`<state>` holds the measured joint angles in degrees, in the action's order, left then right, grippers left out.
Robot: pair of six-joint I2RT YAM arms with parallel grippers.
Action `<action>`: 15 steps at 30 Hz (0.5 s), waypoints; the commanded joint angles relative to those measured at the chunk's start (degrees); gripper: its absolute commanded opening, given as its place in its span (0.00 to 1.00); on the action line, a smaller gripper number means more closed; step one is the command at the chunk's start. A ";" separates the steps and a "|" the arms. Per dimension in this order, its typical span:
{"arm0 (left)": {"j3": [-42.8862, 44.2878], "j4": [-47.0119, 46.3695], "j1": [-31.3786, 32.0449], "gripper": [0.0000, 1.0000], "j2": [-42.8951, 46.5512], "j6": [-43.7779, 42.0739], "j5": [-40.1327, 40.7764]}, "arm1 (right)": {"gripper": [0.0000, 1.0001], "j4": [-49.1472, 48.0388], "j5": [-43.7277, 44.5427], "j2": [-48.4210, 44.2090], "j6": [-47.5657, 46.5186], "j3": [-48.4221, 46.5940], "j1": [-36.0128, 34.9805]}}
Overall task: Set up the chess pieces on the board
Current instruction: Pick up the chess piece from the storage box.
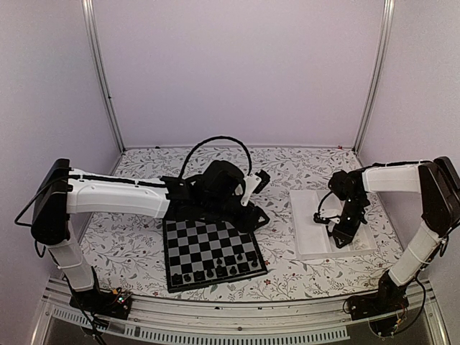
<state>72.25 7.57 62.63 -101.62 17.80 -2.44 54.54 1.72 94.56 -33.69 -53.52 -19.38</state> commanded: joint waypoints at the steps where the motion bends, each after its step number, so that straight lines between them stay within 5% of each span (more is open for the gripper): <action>1: 0.17 -0.72 0.83 0.50 -0.20 -0.49 0.06 | 0.40 2.00 3.12 -0.63 -0.29 0.84 -1.24; 15: 0.57 -0.76 0.83 0.50 -1.03 -0.89 -0.37 | 0.24 0.77 6.02 -0.99 0.51 4.27 -2.15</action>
<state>72.25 7.55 62.63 -101.67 17.56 -2.46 55.37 6.00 93.51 -33.56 -51.24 -21.15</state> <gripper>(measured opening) 0.501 0.264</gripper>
